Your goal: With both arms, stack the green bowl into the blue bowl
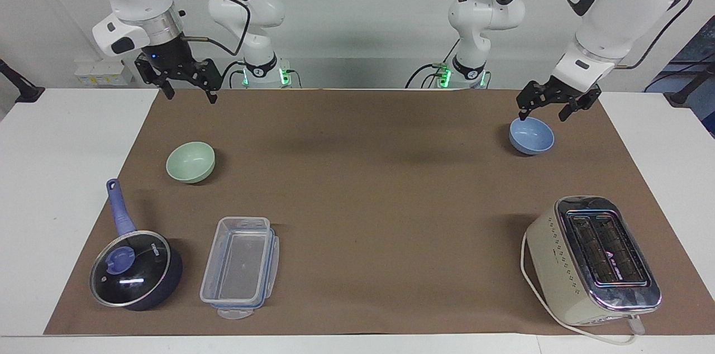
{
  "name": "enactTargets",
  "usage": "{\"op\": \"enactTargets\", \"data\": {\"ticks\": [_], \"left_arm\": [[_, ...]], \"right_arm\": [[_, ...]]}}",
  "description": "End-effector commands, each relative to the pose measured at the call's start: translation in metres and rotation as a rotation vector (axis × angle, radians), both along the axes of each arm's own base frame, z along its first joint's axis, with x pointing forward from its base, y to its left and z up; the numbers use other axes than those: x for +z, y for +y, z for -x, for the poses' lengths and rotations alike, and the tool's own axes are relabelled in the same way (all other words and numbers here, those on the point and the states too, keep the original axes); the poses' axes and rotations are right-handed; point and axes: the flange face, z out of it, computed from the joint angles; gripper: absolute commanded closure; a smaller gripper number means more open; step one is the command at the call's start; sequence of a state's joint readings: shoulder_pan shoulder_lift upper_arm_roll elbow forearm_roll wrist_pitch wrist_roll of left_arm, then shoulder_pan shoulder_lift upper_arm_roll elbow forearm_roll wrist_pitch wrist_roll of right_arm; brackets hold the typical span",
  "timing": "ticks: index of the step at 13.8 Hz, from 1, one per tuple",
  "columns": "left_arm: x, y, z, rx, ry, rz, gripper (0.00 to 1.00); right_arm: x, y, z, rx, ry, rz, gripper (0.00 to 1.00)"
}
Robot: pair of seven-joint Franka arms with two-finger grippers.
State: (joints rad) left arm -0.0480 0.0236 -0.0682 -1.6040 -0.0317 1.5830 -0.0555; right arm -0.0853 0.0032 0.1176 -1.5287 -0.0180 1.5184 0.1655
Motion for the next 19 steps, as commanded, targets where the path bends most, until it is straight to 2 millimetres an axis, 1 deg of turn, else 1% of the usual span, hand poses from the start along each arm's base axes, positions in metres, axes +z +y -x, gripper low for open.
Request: {"op": "enactTargets", "data": {"ticks": [1,7,14,19], "left_arm": [[0.001,0.002,0.0,0.004,-0.002,-0.007,0.0],[-0.002,0.013,-0.001,0.027,0.001,-0.008,0.0],[-0.002,0.013,0.0,0.027,0.004,-0.008,0.0],[-0.005,0.016,0.006,0.033,0.01,-0.01,0.0]], "right_arm": [[0.0,-0.003,0.004,0.013,-0.016,-0.016,0.0],[0.0,-0.003,0.004,0.013,-0.016,-0.016,0.0],[0.0,-0.003,0.004,0.013,-0.016,-0.016,0.0],[0.0,-0.003,0.004,0.013,-0.016,-0.016,0.0]]}}
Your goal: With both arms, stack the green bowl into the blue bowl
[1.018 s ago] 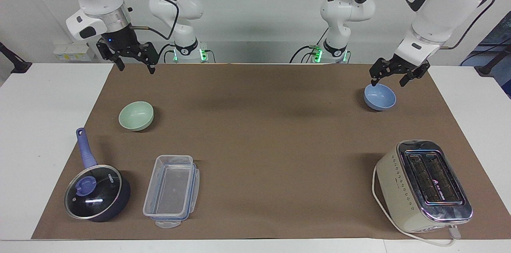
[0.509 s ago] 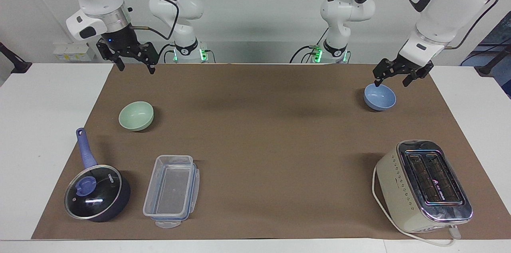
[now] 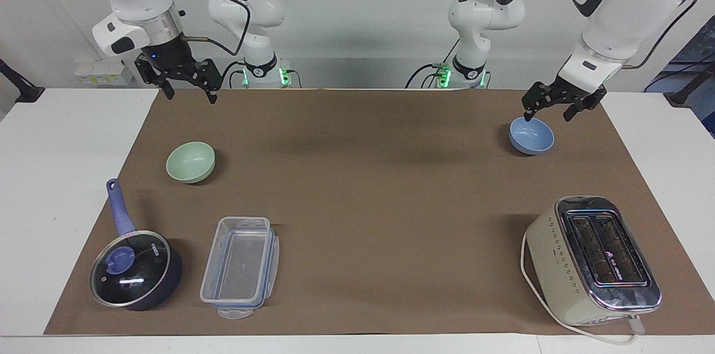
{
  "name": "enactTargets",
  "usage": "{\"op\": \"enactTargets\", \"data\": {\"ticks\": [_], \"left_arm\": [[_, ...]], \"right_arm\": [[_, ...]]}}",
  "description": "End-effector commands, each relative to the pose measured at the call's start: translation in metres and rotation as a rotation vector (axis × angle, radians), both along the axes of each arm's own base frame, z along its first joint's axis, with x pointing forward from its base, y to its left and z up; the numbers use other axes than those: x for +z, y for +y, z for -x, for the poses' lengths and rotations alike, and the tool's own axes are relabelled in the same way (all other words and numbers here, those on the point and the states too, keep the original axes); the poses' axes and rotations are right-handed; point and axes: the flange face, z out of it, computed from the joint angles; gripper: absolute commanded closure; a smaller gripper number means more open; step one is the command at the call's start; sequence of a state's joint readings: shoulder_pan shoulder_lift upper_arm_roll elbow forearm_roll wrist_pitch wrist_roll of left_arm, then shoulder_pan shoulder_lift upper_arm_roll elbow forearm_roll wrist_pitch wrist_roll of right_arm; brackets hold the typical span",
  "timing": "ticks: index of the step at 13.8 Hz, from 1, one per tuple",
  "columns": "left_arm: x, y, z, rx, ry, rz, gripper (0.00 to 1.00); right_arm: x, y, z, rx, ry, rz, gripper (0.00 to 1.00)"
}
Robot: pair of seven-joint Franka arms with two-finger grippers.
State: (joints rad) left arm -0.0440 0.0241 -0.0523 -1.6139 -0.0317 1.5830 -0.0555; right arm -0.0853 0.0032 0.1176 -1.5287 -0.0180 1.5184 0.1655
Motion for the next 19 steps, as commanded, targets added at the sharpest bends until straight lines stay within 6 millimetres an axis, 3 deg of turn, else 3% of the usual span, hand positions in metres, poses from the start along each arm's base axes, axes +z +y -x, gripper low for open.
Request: {"op": "enactTargets", "data": {"ticks": [1,7,17,19], "left_arm": [[-0.002,0.007,0.008,0.017,0.004,-0.008,0.0],[-0.007,0.024,0.012,0.049,0.001,-0.01,0.0],[-0.008,0.034,0.015,0.029,-0.003,-0.007,0.0],[-0.015,0.055,0.021,0.013,-0.013,-0.005,0.0]], "right_arm": [[0.0,-0.003,0.004,0.013,-0.016,-0.016,0.0],[0.0,-0.003,0.004,0.013,-0.016,-0.016,0.0],[-0.001,-0.003,-0.002,0.024,-0.039,-0.01,0.0],[0.0,-0.002,-0.002,0.028,-0.042,-0.013,0.0]]}}
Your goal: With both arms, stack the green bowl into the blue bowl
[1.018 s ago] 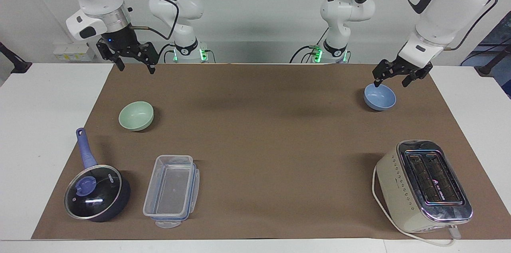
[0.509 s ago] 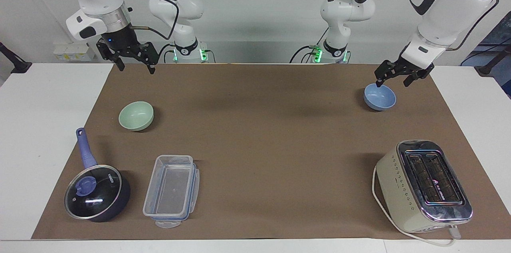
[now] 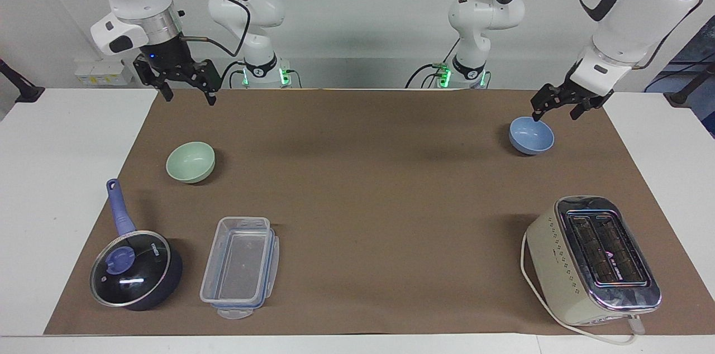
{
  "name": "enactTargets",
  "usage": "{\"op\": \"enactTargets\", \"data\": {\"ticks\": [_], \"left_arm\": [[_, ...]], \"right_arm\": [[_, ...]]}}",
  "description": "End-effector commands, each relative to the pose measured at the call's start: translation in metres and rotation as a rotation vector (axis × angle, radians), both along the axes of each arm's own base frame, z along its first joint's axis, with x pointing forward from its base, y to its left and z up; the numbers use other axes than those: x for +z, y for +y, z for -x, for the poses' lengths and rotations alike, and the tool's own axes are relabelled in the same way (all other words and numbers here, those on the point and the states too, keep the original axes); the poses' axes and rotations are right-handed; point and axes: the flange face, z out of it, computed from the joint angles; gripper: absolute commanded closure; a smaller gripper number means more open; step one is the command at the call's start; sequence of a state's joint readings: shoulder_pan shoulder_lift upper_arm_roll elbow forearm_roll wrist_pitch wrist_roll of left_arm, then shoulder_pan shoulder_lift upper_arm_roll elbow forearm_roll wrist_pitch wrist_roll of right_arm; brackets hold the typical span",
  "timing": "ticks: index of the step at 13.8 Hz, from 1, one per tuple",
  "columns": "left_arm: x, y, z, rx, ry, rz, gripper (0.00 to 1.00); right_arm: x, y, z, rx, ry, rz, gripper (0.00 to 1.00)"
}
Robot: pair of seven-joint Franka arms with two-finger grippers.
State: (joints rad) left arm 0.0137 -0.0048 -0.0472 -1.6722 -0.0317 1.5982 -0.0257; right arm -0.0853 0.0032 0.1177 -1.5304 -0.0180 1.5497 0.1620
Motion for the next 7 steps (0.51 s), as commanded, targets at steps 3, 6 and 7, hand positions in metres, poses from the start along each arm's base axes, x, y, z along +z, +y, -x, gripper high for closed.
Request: {"op": "enactTargets", "data": {"ticks": [3,6,7], "left_arm": [[-0.023,0.053,0.021,-0.069,-0.033,-0.001,0.0],[-0.05,0.098,0.039,-0.117,-0.014,0.012,0.0],[-0.059,0.117,0.049,-0.118,-0.022,0.02,0.0]], "right_arm": [[-0.001,-0.003,0.001,0.024,-0.014,-0.015,0.0],[-0.001,-0.003,0.001,0.066,-0.015,-0.014,0.0],[-0.001,-0.003,0.001,0.067,-0.015,-0.014,0.0]]}}
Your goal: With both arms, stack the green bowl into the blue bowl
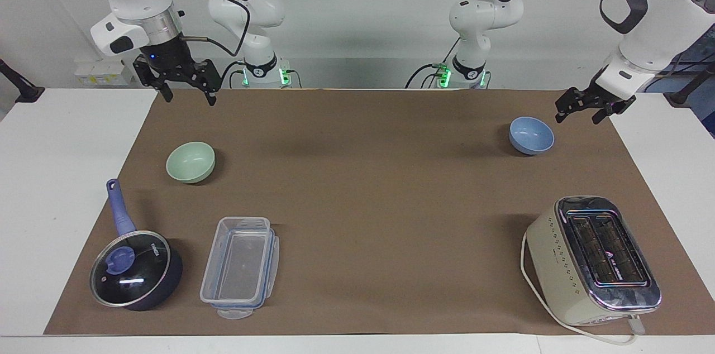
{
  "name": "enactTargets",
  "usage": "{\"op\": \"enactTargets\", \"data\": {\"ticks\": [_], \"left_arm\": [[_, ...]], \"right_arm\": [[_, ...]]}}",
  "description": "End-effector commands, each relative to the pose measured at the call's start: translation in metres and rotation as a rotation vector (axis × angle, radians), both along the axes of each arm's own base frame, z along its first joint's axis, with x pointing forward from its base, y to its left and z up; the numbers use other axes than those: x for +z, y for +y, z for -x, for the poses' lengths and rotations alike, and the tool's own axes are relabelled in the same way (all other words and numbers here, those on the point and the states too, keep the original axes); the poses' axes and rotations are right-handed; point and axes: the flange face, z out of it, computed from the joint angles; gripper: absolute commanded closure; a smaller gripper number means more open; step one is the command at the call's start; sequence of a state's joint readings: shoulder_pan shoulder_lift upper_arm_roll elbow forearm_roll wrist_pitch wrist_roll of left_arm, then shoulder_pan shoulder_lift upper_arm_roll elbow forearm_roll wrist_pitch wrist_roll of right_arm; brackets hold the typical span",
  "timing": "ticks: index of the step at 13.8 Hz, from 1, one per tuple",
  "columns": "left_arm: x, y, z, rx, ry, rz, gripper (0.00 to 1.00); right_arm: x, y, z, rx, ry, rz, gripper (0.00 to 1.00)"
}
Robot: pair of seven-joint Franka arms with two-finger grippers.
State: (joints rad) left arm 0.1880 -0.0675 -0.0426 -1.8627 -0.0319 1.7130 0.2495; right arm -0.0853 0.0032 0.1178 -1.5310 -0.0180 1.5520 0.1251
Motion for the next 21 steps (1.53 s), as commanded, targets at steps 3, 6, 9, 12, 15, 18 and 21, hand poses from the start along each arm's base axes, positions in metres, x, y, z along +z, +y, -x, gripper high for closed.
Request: {"op": "enactTargets", "data": {"ticks": [3,6,9,12,15,18,21], "left_arm": [[-0.049,0.061,0.045,-0.068,-0.024,0.017,0.0],[-0.097,0.074,0.064,-0.083,-0.007,0.025,0.0],[-0.15,0.071,0.086,-0.071,-0.019,0.018,0.0],[-0.192,0.068,0.107,-0.043,-0.033,0.023,0.0],[-0.219,0.062,0.123,-0.002,-0.051,0.045,0.97],[-0.218,0.064,0.123,0.005,-0.049,0.048,1.0],[-0.194,0.068,0.113,0.006,-0.029,0.063,1.0]], "right_arm": [[-0.001,-0.005,0.002,0.043,-0.013,-0.014,0.0],[-0.002,-0.009,0.003,0.038,-0.009,-0.013,0.0],[-0.003,-0.023,0.004,0.011,-0.007,-0.013,0.0],[-0.018,-0.036,-0.001,-0.012,-0.055,-0.01,0.0],[-0.055,-0.065,0.0,-0.052,-0.015,-0.009,0.0],[-0.104,-0.108,0.014,0.017,-0.031,0.002,0.0],[-0.151,-0.145,0.026,0.01,-0.034,0.006,0.0]]}}
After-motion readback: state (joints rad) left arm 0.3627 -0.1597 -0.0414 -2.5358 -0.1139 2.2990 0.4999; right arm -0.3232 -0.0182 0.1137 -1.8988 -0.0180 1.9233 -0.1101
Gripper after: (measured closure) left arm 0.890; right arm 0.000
